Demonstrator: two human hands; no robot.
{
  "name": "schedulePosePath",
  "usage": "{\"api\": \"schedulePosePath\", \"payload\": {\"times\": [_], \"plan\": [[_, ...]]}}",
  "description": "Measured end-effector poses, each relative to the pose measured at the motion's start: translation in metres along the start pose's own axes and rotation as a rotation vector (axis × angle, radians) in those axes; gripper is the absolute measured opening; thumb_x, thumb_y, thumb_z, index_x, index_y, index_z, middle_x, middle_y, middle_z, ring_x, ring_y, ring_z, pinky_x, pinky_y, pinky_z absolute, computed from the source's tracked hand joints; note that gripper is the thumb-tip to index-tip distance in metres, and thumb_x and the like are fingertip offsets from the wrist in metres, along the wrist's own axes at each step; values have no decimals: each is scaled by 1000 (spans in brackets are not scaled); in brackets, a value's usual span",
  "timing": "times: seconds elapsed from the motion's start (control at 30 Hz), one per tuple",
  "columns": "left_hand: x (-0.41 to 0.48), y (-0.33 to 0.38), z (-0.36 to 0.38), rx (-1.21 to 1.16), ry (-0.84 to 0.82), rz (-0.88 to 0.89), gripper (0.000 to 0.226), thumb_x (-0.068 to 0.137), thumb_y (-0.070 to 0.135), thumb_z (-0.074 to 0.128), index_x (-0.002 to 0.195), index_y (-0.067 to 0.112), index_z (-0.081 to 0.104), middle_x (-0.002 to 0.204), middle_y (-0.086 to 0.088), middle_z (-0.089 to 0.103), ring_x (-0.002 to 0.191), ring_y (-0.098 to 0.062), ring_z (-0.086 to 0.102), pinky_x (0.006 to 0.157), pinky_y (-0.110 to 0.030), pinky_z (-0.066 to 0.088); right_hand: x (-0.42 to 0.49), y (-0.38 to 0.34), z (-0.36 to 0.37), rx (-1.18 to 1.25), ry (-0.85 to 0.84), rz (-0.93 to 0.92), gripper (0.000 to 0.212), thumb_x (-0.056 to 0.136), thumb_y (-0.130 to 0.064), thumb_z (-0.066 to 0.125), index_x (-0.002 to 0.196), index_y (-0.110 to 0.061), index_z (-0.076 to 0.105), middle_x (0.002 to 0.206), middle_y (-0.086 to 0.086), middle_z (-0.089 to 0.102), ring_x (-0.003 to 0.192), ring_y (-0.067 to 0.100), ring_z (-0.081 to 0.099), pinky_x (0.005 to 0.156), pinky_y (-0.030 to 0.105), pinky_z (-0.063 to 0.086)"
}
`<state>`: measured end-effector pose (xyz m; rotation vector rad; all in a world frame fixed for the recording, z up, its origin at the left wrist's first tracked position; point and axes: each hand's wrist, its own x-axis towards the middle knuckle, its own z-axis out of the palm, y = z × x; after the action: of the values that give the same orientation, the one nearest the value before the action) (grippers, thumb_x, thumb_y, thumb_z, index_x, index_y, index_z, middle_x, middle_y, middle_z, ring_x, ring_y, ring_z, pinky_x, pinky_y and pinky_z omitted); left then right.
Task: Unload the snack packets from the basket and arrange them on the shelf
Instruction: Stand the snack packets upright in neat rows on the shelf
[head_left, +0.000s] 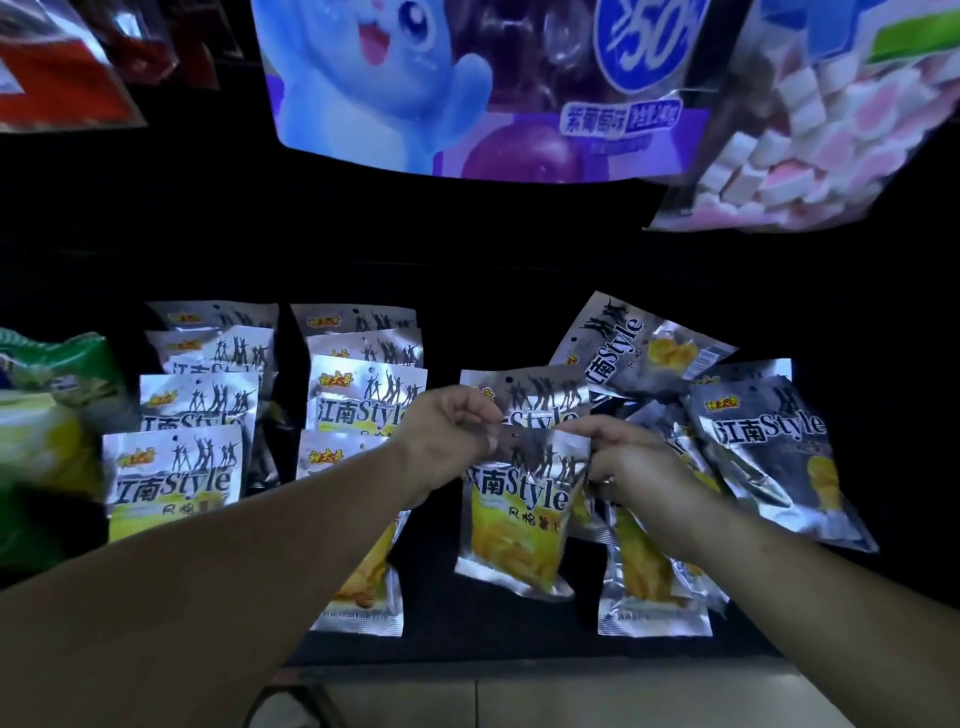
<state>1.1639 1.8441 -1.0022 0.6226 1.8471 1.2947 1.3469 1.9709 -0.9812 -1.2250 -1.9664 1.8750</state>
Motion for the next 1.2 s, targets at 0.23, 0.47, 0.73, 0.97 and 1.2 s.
{"api": "schedulePosePath", "payload": {"times": [0.23,0.47,0.73,0.97,1.2], "plan": [[5,-5,10,-105,105,-24,28,78,-6,82,93,13,68,98,-15,77,86,-26,77,74,-37,63,0,6,17,-65,129,-155,28,90,10,54,88,-17,50,81,11,51,60,14,38,58,29,35],[-2,-1,-10,-85,81,-55,33,82,-8,77,90,12,52,90,-8,65,69,-19,66,46,-16,47,4,1,19,-86,244,-190,38,89,11,57,87,-22,38,89,6,48,68,19,39,60,35,35],[-6,-3,-17,-80,117,26,16,85,-8,76,90,-3,61,66,-14,61,43,-12,63,42,-19,48,20,0,27,-217,367,-255,28,92,-14,72,80,-14,47,80,2,49,68,22,47,69,34,42],[14,-19,-20,-92,210,23,24,87,-9,72,78,12,65,81,-16,61,69,-30,63,79,-44,62,37,4,42,-561,115,-158,67,69,-36,92,119,-38,47,129,-12,34,114,13,46,88,31,43],[42,-10,-27,-43,201,-12,35,91,-8,66,112,20,71,110,4,68,72,-5,68,56,-8,50,81,13,59,-677,187,-263,117,60,-20,97,143,-49,20,147,-16,16,125,25,49,92,43,54]]}}
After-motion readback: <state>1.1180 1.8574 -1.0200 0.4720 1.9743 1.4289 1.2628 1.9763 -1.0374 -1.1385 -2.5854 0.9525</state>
